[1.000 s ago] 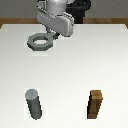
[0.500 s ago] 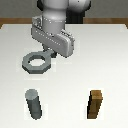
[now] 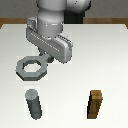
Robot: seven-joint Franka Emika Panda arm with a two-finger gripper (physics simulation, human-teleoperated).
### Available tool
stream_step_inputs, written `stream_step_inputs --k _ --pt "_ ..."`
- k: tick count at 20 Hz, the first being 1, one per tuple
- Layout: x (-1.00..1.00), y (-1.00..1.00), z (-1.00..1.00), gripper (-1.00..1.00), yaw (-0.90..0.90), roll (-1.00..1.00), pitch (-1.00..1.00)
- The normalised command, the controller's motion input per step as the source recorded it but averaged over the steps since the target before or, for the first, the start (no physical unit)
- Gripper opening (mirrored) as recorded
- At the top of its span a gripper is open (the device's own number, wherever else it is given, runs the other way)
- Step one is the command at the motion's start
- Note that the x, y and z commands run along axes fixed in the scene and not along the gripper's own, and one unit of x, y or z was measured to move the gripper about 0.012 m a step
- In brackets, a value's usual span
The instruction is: Put the loop with the handle onto the peg.
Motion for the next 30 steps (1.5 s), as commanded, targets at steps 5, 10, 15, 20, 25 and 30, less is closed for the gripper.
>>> stream_step_inputs --k 5,10,15,20,25,30 --pt "0.00 0.00 0.40 -1.00 0.00 0.00 0.00" --pt "0.60 0.00 0.00 -1.00 0.00 0.00 0.00" --pt "0.60 0.00 0.00 -1.00 0.00 0.00 0.00" --pt "0.00 0.00 -0.20 -1.00 0.00 0.00 0.00" --pt "0.00 0.00 -0.60 -1.00 0.00 0.00 0.00" --pt "0.20 0.00 0.00 -1.00 0.00 0.00 0.00"
